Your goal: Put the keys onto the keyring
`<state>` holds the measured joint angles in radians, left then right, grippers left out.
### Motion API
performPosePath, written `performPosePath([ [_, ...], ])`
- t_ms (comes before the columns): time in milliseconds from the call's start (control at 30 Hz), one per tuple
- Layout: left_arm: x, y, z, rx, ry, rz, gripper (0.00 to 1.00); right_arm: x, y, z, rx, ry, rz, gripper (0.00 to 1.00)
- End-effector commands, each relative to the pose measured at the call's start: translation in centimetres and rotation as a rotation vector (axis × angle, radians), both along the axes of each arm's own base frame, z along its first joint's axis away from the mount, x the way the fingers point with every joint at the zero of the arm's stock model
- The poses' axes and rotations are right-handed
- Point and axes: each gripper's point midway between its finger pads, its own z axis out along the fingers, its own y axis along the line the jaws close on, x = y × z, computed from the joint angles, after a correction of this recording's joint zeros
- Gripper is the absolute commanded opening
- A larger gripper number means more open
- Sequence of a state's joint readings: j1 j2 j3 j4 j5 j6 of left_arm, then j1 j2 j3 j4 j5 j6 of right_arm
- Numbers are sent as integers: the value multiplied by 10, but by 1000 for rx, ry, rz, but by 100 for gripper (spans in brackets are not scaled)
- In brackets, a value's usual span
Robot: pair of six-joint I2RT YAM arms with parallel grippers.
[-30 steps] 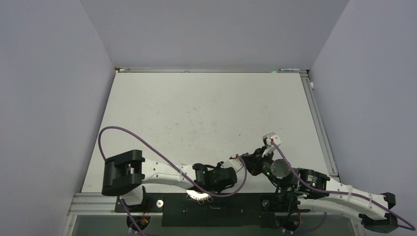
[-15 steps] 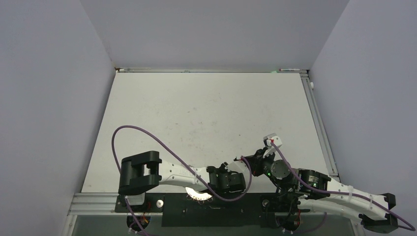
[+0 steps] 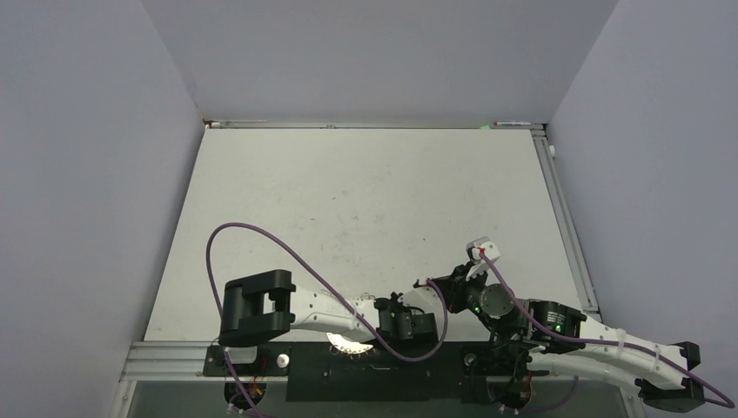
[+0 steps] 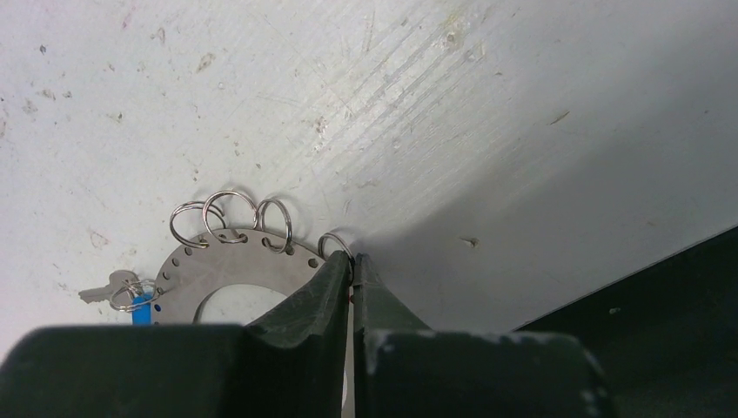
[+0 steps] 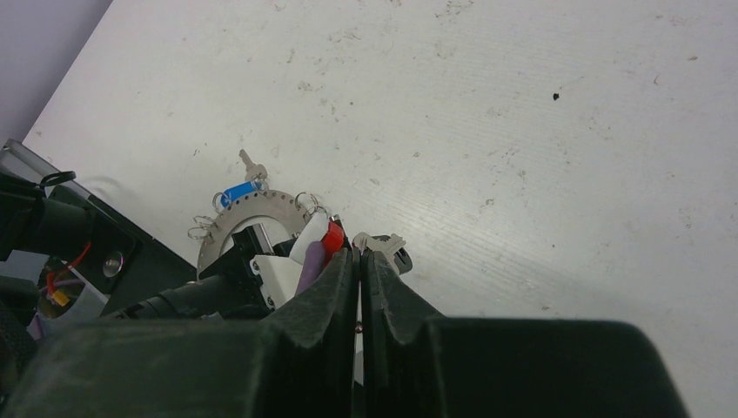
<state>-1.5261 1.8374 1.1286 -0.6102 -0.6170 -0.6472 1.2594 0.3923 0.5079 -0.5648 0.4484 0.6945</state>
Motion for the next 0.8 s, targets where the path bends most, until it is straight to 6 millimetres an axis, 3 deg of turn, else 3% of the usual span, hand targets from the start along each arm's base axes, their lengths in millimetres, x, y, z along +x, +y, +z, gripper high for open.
performPosePath([
  [0,-6,-8,8,-1,5,-19,0,0,11,20,100,-14,0,5],
  [200,-11,-10,51,-150,39,-14,0,1,10,21,99,-15,-5,5],
  [367,-20,-5,73,-287,146,-8,0,2,10,19,93,-15,-8,5],
  [533,-31,10,75,-353,312,14,0,1,10,19,97,-11,-9,5],
  [767,-37,56,53,-234,481,90,0,2,10,19,94,-11,-11,5],
])
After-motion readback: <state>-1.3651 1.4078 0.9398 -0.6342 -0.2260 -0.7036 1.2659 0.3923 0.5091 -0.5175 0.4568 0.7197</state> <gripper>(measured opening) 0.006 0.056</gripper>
